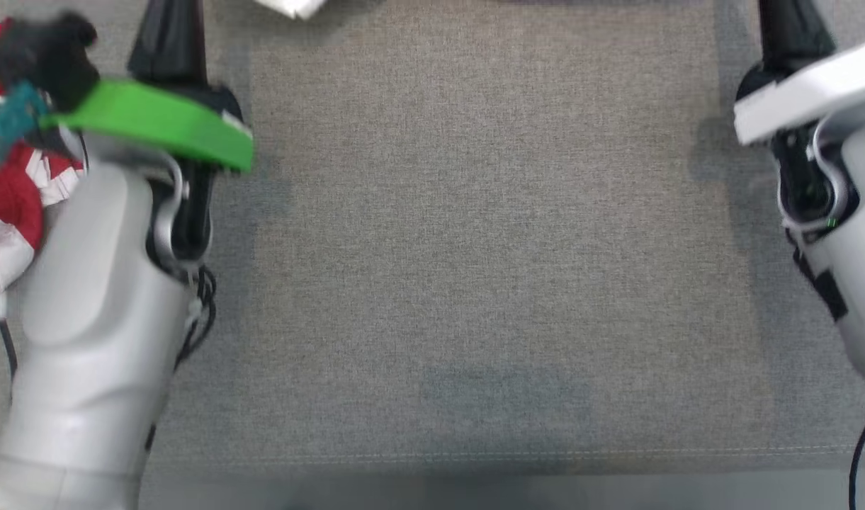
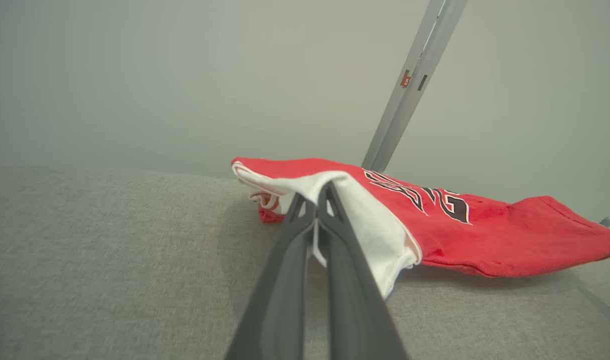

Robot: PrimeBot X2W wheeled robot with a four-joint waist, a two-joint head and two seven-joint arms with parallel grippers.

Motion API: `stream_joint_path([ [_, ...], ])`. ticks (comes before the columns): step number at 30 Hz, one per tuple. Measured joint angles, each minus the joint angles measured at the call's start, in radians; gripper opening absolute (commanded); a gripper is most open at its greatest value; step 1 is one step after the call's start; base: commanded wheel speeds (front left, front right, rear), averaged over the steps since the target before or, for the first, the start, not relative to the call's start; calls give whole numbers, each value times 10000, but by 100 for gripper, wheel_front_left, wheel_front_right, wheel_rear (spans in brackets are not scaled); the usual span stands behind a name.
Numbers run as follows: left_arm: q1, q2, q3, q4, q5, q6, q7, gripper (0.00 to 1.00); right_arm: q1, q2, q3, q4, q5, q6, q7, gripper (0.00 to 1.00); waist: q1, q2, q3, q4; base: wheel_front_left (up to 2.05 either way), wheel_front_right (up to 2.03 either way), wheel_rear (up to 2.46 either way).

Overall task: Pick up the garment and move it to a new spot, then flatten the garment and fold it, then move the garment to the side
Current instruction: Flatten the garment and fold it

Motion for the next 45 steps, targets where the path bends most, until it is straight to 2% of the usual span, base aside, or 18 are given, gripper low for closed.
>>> stream_joint_path([
  [5,3237,594,-38,-2928,38,855,286,0,2447,-228,-570,-1327,447,2,0,0,-2,0,-475,19,0,0,0],
  [10,5799,1313,-8,-5563,-263,1618,1206,0,4671,-347,-928,-2127,510,2,0,0,-2,0,-981,58,0,0,0],
  [11,6621,1528,23,-6481,-443,1774,1419,0,5428,-362,-932,-2334,537,2,2,0,-2,0,-1195,61,0,0,0],
  [16,8492,1912,-19,-7937,-838,2313,2054,0,7208,-395,-1340,-2821,663,2,4,0,-2,0,-1763,85,0,0,0],
  [23,10231,2161,-424,-8677,-1524,2631,2922,0,9540,-150,-2130,-3375,353,4,533,0,-2,0,-2535,267,0,0,0],
  [33,11823,2485,-918,-9154,-1992,3066,3710,0,11254,464,-3248,-3981,-715,6,1662,0,-2,0,-3211,464,0,0,0],
  [41,11721,2888,-738,-9317,-1810,3141,3822,0,11820,1244,-4213,-4995,-1202,6,2449,0,-2,0,-3275,543,0,0,0],
  [45,10914,3108,-640,-9262,-1620,2949,4019,0,11731,1630,-4475,-5329,-1361,4,3114,0,-2,0,-3261,334,0,0,0],
])
